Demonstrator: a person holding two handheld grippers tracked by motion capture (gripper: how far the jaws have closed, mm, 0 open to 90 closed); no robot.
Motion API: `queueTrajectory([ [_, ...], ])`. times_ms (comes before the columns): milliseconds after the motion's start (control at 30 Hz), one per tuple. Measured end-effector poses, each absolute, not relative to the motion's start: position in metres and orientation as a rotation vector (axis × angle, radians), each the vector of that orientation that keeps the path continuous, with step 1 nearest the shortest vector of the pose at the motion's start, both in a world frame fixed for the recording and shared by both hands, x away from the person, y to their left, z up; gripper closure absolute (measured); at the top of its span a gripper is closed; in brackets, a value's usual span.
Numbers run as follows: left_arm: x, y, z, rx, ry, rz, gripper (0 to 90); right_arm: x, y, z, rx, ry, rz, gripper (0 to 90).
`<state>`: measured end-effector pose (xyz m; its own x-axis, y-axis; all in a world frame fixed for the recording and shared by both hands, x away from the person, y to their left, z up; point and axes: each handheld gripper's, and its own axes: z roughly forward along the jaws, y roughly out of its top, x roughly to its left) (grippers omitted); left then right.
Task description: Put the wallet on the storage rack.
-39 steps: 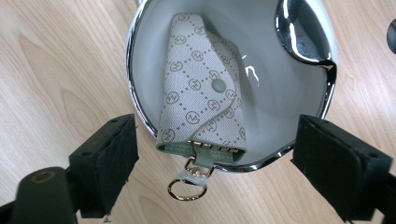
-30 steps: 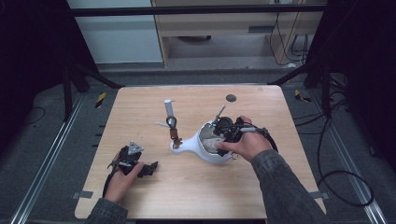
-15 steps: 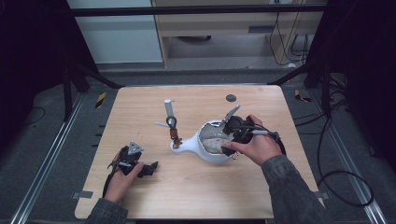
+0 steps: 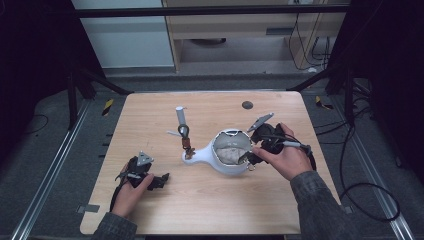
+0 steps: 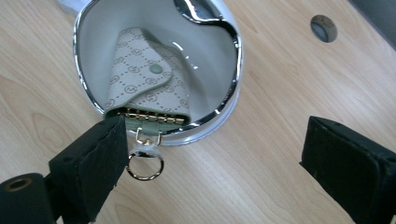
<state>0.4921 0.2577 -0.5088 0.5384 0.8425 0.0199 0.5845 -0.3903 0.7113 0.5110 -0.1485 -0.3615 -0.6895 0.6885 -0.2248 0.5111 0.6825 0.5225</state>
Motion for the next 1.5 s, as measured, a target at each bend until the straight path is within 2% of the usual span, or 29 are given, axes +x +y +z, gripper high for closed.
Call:
queueTrajectory([
  [733,0.492,0.257,-0.509,2.117,1.149,0.503,0.0,0.504,-0.187,-0.370,1.036,2.301,0.760,9.9],
  [1500,0.492,0.257,-0.509,2.117,1.149,0.503,0.0,0.489,-0.221,-0.412,1.180,2.255,0.768,9.9],
])
